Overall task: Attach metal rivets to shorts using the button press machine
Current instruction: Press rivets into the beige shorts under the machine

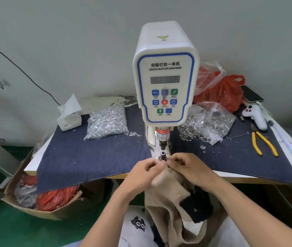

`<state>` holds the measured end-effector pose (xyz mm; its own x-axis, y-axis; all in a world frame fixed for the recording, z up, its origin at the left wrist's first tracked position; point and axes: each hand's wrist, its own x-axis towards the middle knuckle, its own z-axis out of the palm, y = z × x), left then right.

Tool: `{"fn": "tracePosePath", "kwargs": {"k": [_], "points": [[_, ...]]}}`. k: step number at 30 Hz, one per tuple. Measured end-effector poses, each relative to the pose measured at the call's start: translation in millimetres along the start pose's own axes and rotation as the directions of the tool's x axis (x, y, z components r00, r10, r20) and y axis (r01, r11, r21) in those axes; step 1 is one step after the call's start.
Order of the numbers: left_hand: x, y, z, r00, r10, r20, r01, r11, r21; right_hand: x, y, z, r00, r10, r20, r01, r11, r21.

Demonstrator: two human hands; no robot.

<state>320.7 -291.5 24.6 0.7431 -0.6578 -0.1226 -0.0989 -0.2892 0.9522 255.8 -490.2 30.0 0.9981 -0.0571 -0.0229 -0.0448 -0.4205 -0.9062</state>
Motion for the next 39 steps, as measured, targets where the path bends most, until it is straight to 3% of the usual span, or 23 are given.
{"fn": "tracePosePath", "kwargs": {"k": [2,6,8,10,11,13,16,19,27,31,33,36,38,39], "points": [[-5.3,5.8,-0.9,0.988,0.042,0.147,-0.057,0.994,0.096,-6.1,-6.4,1.6,0.999,-0.017,0.039,0.017,1.000,0.003],[-18.7,13.6,-10.1,0.984,0.134,0.115,-0.112,0.977,-0.179,-20.5,-8.9,-17.8,0.985,0.032,0.171,-0.061,0.985,0.163],[-24.3,15.6,-10.9,0.986,0.125,0.107,-0.076,0.924,-0.376,-26.4,-5.6,-31.9,0.957,0.064,0.284,-0.066,0.998,-0.002],[-27.7,16.5,-12.3,0.993,0.083,0.078,-0.023,0.817,-0.577,-29.8,0.6,-39.6,0.935,0.090,0.343,-0.012,0.975,-0.222],[-28.1,15.3,-14.8,0.998,0.052,0.035,-0.017,0.752,-0.659,-30.5,2.8,-41.4,0.933,0.091,0.347,-0.004,0.970,-0.244],[-29.8,13.2,-23.4,0.998,-0.032,-0.047,-0.015,0.661,-0.750,-33.4,1.1,-40.6,0.944,0.067,0.322,-0.048,0.997,-0.065],[-34.1,14.2,-33.9,0.987,-0.133,-0.095,0.045,0.779,-0.625,-36.0,-7.5,-38.0,0.972,0.050,0.229,-0.142,0.904,0.404],[-36.9,12.1,-35.8,0.983,-0.162,-0.090,0.095,0.858,-0.505,-34.8,-16.3,-40.2,0.970,0.083,0.229,-0.198,0.816,0.544],[-44.9,1.6,-38.3,0.973,-0.202,-0.116,0.110,0.836,-0.537,-37.3,-23.2,-47.3,0.972,0.048,0.229,-0.147,0.886,0.440],[-38.8,11.4,-11.3,0.989,-0.139,0.046,0.144,0.872,-0.467,-35.3,-31.4,-42.5,0.979,-0.053,0.197,-0.042,0.893,0.448],[-29.4,24.1,12.9,0.987,-0.108,0.118,0.139,0.942,-0.304,-34.7,-37.6,-34.8,0.979,-0.113,0.171,0.030,0.904,0.426],[-31.3,20.4,28.4,0.977,-0.101,0.189,0.148,0.955,-0.256,-28.8,-43.4,-21.1,0.963,-0.184,0.197,0.169,0.981,0.090],[-39.2,12.5,23.2,0.968,-0.210,0.136,0.248,0.879,-0.407,-25.5,-40.2,-14.0,0.973,-0.194,0.122,0.212,0.964,-0.161],[-43.6,4.3,17.5,0.961,-0.266,0.082,0.269,0.816,-0.512,-26.5,-34.7,-12.0,0.980,-0.197,0.004,0.191,0.945,-0.265]]}}
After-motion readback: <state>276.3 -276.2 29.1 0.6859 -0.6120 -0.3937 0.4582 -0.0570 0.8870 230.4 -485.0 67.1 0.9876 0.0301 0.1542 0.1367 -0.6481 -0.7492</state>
